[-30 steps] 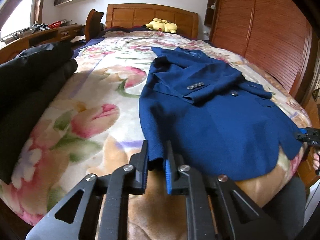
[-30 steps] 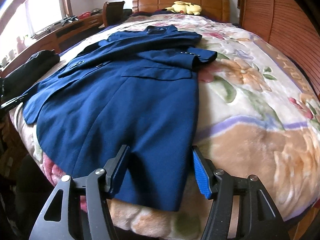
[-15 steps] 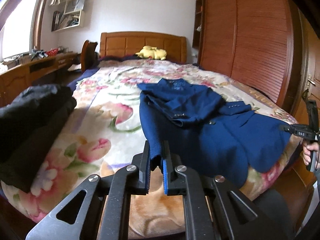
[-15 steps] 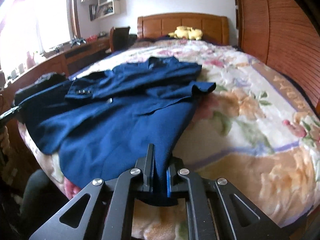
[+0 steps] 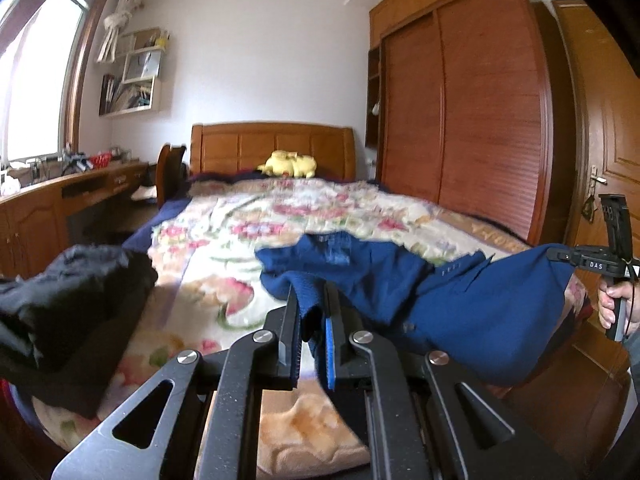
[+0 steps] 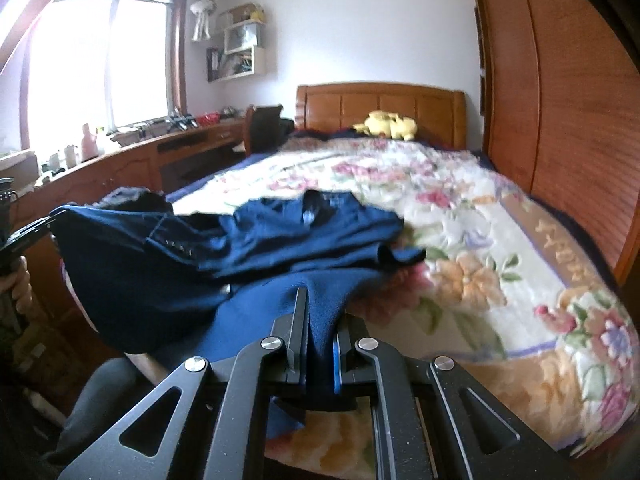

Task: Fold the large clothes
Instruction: 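Lift the hem with both tools and fold it toward the collar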

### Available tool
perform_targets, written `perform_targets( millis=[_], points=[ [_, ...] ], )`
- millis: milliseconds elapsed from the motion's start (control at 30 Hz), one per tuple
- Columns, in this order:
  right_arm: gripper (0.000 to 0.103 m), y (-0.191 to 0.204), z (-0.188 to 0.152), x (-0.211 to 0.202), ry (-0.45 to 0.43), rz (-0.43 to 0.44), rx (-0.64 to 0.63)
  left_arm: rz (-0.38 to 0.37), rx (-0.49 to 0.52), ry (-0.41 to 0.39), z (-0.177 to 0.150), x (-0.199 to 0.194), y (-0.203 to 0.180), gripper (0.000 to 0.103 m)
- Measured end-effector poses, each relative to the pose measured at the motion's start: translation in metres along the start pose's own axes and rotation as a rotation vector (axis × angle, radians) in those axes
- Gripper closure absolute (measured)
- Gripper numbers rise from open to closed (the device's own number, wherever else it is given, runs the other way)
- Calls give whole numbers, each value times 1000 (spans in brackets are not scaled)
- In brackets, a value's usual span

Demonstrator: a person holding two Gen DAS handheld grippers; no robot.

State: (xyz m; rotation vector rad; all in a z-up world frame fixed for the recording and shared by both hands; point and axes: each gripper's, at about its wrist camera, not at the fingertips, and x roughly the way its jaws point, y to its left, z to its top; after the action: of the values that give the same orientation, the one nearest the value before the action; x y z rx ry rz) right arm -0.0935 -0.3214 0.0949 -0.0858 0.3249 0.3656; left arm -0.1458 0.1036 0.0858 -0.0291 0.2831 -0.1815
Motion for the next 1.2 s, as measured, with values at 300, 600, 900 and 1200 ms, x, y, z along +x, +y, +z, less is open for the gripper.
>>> perform_targets(
  millis=[300, 600, 900, 1200],
  points=[
    [95, 14, 27, -47, -115, 31, -49, -42, 38, -117, 53, -22, -13, 93],
    [95, 5, 49, -71, -206, 12, -66, -37, 32, -158, 90, -20, -3, 93],
    [95, 11, 58, -22, -134, -50, -53, 19, 44, -93, 78, 21, 5, 93],
    [95, 30, 77, -15, -101, -79, -69, 44, 54, -71, 72, 33, -1, 93]
  ],
)
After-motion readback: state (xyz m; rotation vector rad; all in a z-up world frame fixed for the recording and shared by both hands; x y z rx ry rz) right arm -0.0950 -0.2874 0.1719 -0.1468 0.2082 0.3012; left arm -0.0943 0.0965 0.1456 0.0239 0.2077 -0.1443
